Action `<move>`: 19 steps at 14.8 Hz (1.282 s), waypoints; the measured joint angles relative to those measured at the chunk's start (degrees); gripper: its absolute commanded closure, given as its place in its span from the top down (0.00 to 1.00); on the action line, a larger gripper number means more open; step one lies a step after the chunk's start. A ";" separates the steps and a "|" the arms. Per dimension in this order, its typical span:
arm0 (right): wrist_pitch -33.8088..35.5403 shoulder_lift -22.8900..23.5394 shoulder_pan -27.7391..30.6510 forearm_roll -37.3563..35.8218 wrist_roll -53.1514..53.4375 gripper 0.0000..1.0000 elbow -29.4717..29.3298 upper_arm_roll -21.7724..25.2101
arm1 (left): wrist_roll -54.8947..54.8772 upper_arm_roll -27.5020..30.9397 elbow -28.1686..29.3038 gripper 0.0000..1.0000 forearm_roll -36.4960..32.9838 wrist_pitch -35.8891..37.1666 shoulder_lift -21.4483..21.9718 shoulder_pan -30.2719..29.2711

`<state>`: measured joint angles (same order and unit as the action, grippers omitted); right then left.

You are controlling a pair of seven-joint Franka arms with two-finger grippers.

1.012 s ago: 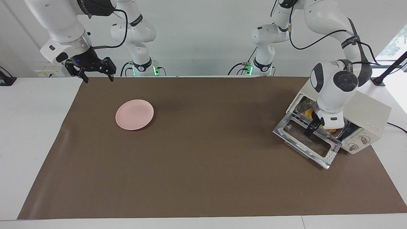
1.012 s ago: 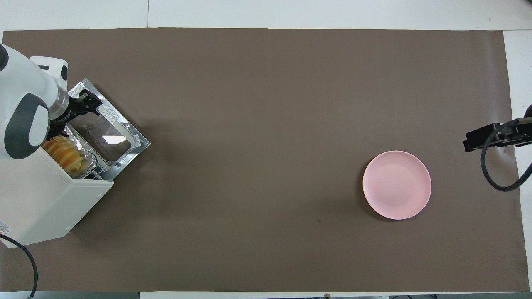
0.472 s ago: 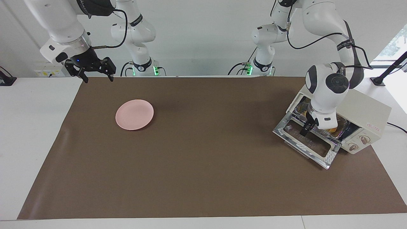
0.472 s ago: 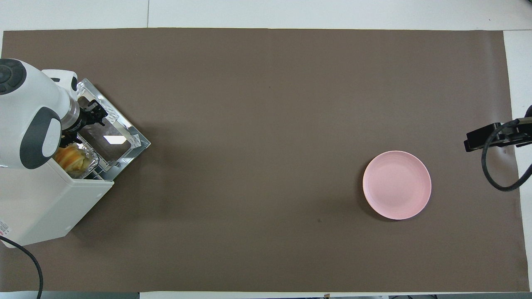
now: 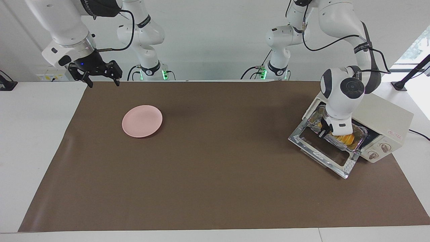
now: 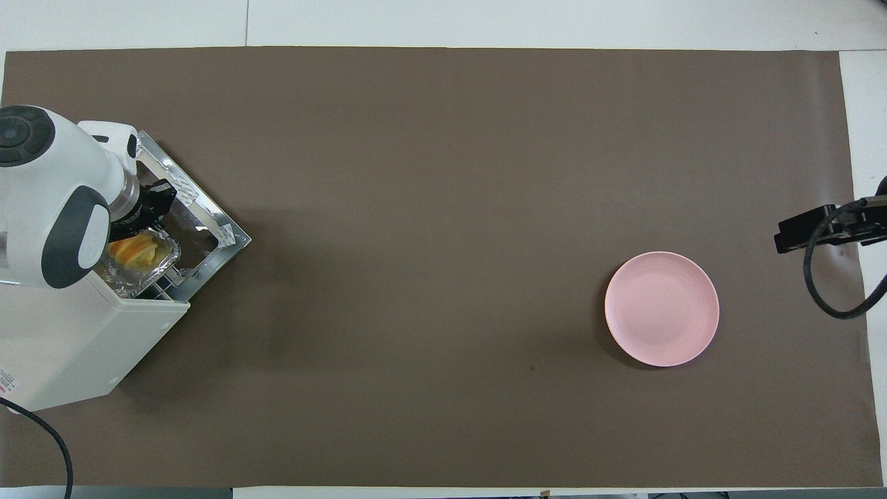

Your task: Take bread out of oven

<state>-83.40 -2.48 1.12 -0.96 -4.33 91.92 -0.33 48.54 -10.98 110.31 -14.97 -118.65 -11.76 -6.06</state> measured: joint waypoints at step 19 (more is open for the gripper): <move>0.00 0.00 0.03 0.00 0.00 1.00 0.03 0.12 | -6.52 -0.78 -36.92 0.00 2.18 12.04 -26.50 42.37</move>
<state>-83.39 -2.48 1.15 -0.96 -4.33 91.95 -0.22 42.01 -11.76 73.39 -12.79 -106.61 -38.26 36.31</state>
